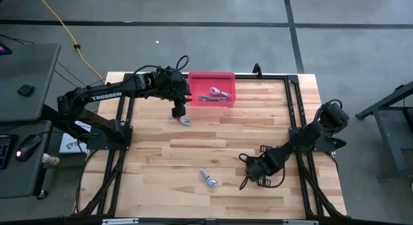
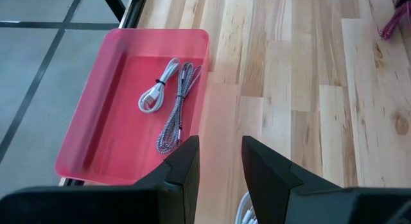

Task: Pick and place USB-C Cables
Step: Put the pink charger cable into the pink bin

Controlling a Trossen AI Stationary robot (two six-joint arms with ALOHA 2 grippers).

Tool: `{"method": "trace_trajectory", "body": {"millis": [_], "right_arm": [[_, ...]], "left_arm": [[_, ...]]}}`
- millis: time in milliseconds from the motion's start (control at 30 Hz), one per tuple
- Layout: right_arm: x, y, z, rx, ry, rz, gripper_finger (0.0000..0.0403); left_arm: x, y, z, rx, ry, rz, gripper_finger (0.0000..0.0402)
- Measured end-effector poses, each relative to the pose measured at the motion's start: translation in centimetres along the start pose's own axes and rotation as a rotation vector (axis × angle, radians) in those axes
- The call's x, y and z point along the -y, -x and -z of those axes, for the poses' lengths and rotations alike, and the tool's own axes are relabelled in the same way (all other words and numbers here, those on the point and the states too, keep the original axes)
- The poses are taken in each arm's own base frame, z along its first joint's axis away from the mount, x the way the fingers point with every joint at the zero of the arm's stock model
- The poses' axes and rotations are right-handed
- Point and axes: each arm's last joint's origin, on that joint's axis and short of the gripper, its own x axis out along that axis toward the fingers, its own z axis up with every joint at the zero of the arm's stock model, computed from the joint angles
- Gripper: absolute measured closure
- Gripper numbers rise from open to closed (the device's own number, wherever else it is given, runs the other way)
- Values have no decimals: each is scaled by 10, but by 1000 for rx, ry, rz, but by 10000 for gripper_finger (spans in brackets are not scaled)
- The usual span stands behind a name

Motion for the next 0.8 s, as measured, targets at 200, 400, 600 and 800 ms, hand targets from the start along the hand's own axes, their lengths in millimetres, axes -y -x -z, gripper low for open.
{"method": "trace_trajectory", "body": {"millis": [200,400,600,800], "right_arm": [[4,12,-18,64,-22,-1,395],[16,32,-47,165,13,11,389],[43,58,-82,282,22,53,398],[86,90,-116,392,16,114,395]], "left_arm": [[0,0,0,-2,0,1,306],[1,0,4,-45,-19,-9,306],[-1,1,11,-139,-24,-84,306],[-1,1,13,-156,-24,-101,306]]}}
